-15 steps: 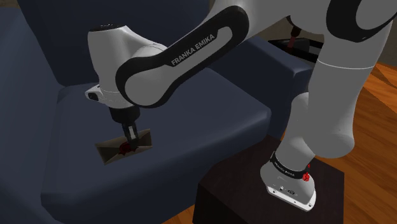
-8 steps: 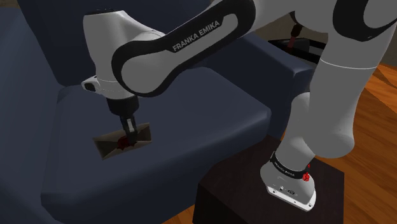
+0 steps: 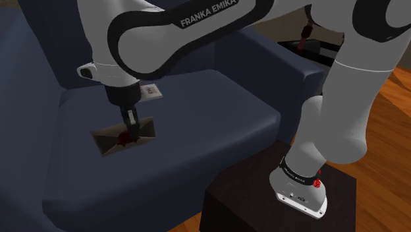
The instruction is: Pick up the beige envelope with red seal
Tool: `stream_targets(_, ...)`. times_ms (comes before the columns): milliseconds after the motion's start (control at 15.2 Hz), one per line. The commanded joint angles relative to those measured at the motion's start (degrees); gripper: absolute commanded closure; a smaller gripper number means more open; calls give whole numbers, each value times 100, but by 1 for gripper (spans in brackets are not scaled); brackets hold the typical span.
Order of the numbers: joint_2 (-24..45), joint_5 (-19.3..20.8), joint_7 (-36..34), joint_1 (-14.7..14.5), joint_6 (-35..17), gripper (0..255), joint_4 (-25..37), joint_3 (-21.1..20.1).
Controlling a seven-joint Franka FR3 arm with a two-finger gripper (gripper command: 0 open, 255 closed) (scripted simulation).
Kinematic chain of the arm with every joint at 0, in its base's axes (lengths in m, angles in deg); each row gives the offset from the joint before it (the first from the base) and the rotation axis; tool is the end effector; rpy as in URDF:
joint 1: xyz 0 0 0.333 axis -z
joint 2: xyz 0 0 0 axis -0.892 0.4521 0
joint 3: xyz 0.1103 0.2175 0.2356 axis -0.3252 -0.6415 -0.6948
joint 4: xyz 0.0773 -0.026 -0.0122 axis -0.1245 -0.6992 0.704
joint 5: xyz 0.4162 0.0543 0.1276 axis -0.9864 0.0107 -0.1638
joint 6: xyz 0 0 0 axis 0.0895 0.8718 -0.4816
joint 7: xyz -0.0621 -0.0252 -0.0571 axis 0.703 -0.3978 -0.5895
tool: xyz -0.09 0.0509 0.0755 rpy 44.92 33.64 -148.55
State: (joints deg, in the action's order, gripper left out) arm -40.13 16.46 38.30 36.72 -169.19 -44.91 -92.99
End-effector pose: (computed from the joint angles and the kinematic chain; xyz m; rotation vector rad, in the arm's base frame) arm 0.4765 0.4127 0.4264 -2.5621 -1.7740 -0.0201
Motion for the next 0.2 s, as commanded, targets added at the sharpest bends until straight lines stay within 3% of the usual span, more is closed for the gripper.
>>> stream_targets(0,-58,-16,6,2,153,255,95,-2)
stream_targets(132,-61,-17,7,2,164,255,103,-2)
